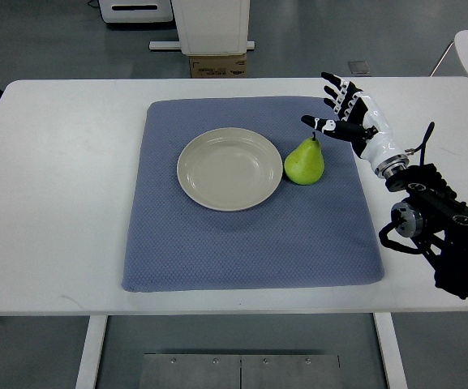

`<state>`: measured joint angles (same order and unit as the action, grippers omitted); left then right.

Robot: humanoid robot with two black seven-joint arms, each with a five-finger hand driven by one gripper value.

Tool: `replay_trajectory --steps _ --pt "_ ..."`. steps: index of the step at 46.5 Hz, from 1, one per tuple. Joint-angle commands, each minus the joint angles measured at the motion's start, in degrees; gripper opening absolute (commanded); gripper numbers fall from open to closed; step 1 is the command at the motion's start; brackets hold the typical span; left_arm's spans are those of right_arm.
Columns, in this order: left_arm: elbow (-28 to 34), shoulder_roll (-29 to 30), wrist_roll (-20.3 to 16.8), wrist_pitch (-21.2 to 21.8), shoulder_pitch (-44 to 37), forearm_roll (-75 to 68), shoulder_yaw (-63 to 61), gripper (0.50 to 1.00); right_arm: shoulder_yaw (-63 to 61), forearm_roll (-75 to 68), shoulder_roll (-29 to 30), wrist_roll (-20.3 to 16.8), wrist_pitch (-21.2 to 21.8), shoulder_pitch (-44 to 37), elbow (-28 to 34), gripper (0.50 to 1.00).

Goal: Place pear on plate with right hand
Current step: 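Move the right hand over the green pear and lower it, then close the right hand's fingers around the green pear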

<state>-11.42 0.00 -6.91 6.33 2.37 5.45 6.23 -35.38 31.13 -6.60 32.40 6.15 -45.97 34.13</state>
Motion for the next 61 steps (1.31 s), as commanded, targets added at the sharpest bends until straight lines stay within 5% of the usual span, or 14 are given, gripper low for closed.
replay_trajectory --steps 1,24,61 --pt "0.0 0.0 0.0 0.0 0.0 0.0 0.0 1.0 3.0 0.0 0.0 1.3 -0.4 -0.4 -0.3 0.998" --pt "0.0 0.0 0.1 0.0 0.0 0.0 -0.1 1.0 14.1 0.1 0.2 2.6 -4.7 -0.7 -3.6 0.993" --pt "0.0 0.0 0.0 0.0 0.0 0.0 0.0 1.0 17.9 0.1 1.4 2.6 -4.8 -0.9 -3.5 0.97"
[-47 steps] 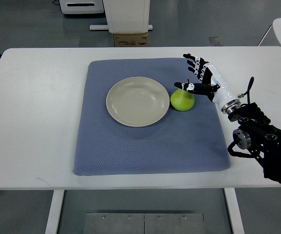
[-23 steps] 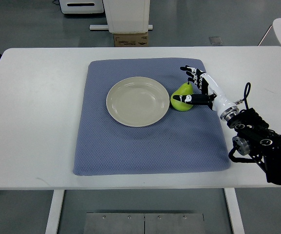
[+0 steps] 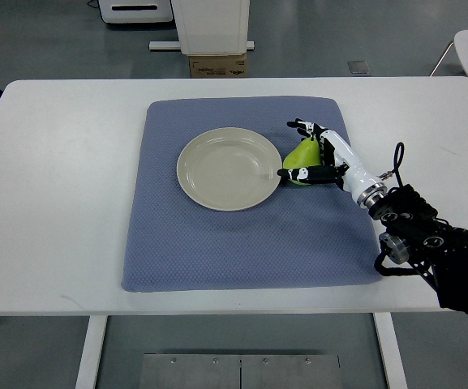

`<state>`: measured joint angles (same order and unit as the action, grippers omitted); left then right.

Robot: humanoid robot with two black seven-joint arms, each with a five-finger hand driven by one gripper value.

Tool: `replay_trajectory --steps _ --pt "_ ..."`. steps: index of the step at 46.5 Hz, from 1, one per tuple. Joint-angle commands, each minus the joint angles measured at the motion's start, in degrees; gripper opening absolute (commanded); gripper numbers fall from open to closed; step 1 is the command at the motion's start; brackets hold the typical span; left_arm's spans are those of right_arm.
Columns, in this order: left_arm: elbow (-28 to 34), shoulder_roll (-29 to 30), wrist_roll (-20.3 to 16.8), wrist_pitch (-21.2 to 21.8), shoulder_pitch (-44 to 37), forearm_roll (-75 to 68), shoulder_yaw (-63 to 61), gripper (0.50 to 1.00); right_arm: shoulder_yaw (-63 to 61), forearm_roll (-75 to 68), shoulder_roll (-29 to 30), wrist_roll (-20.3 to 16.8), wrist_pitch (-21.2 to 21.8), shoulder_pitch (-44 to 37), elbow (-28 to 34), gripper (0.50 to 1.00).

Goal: Place pear on plate with right hand
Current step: 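Close the right hand's fingers around the green pear, then lift the pear with the right hand and carry it over the plate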

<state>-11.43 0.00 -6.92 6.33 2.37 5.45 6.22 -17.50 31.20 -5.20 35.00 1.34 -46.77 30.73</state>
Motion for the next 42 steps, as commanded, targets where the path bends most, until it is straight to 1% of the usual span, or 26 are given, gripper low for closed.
replay_trajectory --steps 1,6,11,13,16,20,22,24,25,26,27,28,29,42 --pt "0.0 0.0 0.0 0.0 0.0 0.0 -0.1 1.0 0.0 0.0 0.0 0.0 0.0 -0.1 -0.1 0.966" --pt "0.0 0.0 0.1 0.0 0.0 0.0 0.0 1.0 0.2 0.1 0.0 0.0 0.0 -0.1 0.0 0.908" --pt "0.0 0.0 0.1 0.0 0.0 0.0 0.0 1.0 1.1 0.1 0.1 0.0 0.0 -0.1 -0.1 0.837" --pt "0.0 0.0 0.0 0.0 0.0 0.0 0.0 1.0 1.4 0.1 0.3 0.0 -0.1 -0.1 -0.1 0.818" --pt "0.0 0.0 0.0 0.0 0.0 0.0 0.0 1.0 1.5 0.1 0.5 0.0 -0.2 -0.1 -0.2 0.805" --pt "0.0 0.0 0.0 0.0 0.0 0.0 0.0 1.0 2.5 0.2 0.6 0.0 -2.0 -0.1 -0.2 0.801" --pt "0.0 0.0 0.0 0.0 0.0 0.0 -0.1 1.0 3.1 0.2 0.6 0.0 -2.6 -0.2 -0.2 0.784" --pt "0.0 0.0 0.0 0.0 0.0 0.0 0.0 1.0 3.7 0.2 0.6 0.0 -2.8 -0.3 -0.2 0.745" --pt "0.0 0.0 0.0 0.0 0.0 0.0 0.0 1.0 3.9 0.2 0.6 0.0 -2.8 -0.4 -0.2 0.711" --pt "0.0 0.0 0.1 0.0 0.0 0.0 0.0 1.0 4.0 0.2 0.6 0.0 -2.9 -0.5 -0.2 0.663" --pt "0.0 0.0 0.0 0.0 0.0 0.0 0.0 1.0 4.2 0.2 0.6 0.0 -2.9 -0.5 -0.2 0.596" --pt "0.0 0.0 0.0 0.0 0.0 0.0 0.0 1.0 4.3 0.2 0.6 0.0 -2.9 -0.6 -0.2 0.517" --pt "0.0 0.0 0.1 0.0 0.0 0.0 0.0 1.0 4.5 0.2 0.6 0.0 -2.9 -0.6 -0.3 0.5" --pt "0.0 0.0 0.0 0.0 0.0 0.0 0.0 1.0 5.4 0.2 0.6 0.0 -3.0 -2.4 -1.3 0.5"
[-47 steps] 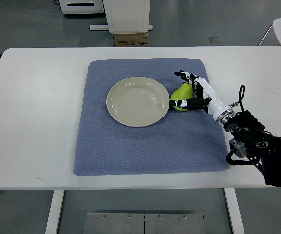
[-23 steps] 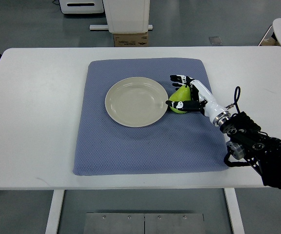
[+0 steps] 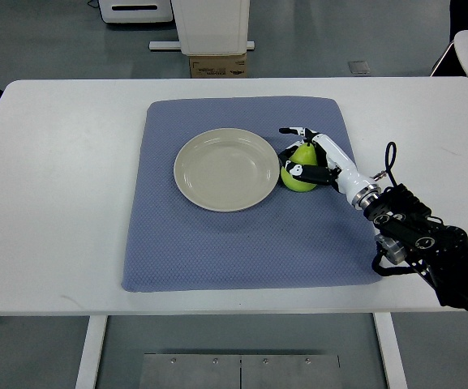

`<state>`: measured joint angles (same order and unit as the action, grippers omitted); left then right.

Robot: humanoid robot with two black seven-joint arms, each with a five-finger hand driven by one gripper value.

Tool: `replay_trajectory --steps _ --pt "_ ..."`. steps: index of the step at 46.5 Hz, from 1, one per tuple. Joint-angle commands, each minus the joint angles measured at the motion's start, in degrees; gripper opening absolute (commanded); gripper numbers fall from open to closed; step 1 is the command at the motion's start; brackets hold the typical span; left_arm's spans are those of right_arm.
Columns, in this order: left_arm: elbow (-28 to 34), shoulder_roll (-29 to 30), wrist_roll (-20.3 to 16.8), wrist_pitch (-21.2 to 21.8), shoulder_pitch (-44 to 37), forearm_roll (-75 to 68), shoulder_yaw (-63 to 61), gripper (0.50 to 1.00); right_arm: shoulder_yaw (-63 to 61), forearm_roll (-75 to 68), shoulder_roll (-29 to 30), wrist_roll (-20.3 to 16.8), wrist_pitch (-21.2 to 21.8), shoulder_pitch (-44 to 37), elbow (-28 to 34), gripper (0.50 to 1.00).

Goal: Place pear on plate with right hand
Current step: 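Lift the pear with the right hand and carry it over the plate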

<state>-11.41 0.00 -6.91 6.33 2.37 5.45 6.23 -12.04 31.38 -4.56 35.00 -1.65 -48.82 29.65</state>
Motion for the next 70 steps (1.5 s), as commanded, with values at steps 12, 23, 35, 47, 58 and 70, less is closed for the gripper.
replay_trajectory --steps 12,23,35,47,58,70 --pt "0.0 0.0 0.1 0.0 0.0 0.0 0.0 1.0 -0.3 -0.1 0.0 0.0 0.0 -0.7 -0.4 0.5" --pt "0.0 0.0 0.0 0.0 0.0 0.0 -0.1 1.0 -0.4 -0.2 0.0 0.0 -0.7 -1.4 -0.4 0.5" --pt "0.0 0.0 0.0 0.0 0.0 0.0 0.0 1.0 -0.7 -0.7 0.0 0.0 -0.7 -3.5 -0.4 0.5" --pt "0.0 0.0 0.0 0.0 0.0 0.0 -0.1 1.0 -0.7 -0.8 3.2 0.0 -0.7 -5.8 -0.3 0.5" --pt "0.0 0.0 0.0 0.0 0.0 0.0 0.0 1.0 -0.6 -0.8 4.6 0.0 -0.7 -6.9 -0.3 0.5" --pt "0.0 0.0 0.1 0.0 0.0 0.0 0.0 1.0 -0.4 -0.9 4.6 0.0 -0.6 -8.6 0.0 0.5"
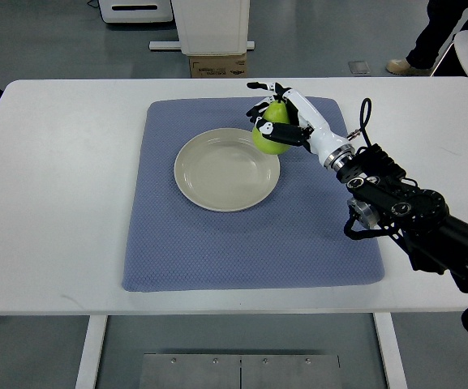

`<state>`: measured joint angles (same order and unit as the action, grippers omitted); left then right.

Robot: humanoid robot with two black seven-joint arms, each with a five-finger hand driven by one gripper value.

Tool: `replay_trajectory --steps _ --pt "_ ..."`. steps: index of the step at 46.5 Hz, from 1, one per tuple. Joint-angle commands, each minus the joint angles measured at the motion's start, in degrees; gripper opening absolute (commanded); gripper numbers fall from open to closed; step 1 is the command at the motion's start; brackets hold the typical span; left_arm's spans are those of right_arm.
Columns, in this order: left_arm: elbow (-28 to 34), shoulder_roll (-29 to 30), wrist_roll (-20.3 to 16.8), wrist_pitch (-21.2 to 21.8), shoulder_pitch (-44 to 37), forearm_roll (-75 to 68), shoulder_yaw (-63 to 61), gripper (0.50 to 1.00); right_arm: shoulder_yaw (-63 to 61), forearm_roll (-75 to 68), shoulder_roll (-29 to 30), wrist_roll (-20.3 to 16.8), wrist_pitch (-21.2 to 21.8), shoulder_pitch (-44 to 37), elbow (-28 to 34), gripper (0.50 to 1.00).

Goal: Place pear on plate with right hand
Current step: 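Lift the pear with the right hand and carry it over the plate, then lower the pear onto the plate and open the right hand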

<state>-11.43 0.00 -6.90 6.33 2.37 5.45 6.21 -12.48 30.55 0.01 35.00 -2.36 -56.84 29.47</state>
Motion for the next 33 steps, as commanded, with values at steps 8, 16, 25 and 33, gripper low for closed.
replay_trajectory --steps 8,16,25,33 --pt "0.0 0.0 0.0 0.0 0.0 0.0 0.0 1.0 0.3 0.0 0.0 0.0 0.0 -1.1 0.3 0.5" --pt "0.0 0.0 0.0 0.0 0.0 0.0 0.0 1.0 1.5 0.0 0.0 0.0 0.1 -1.2 2.2 0.5" --pt "0.0 0.0 0.0 0.0 0.0 0.0 0.0 1.0 3.6 0.0 0.0 0.0 0.1 -0.7 7.0 0.5" --pt "0.0 0.0 0.0 0.0 0.0 0.0 0.0 1.0 4.5 0.0 0.0 0.0 0.1 -0.6 8.0 0.5"
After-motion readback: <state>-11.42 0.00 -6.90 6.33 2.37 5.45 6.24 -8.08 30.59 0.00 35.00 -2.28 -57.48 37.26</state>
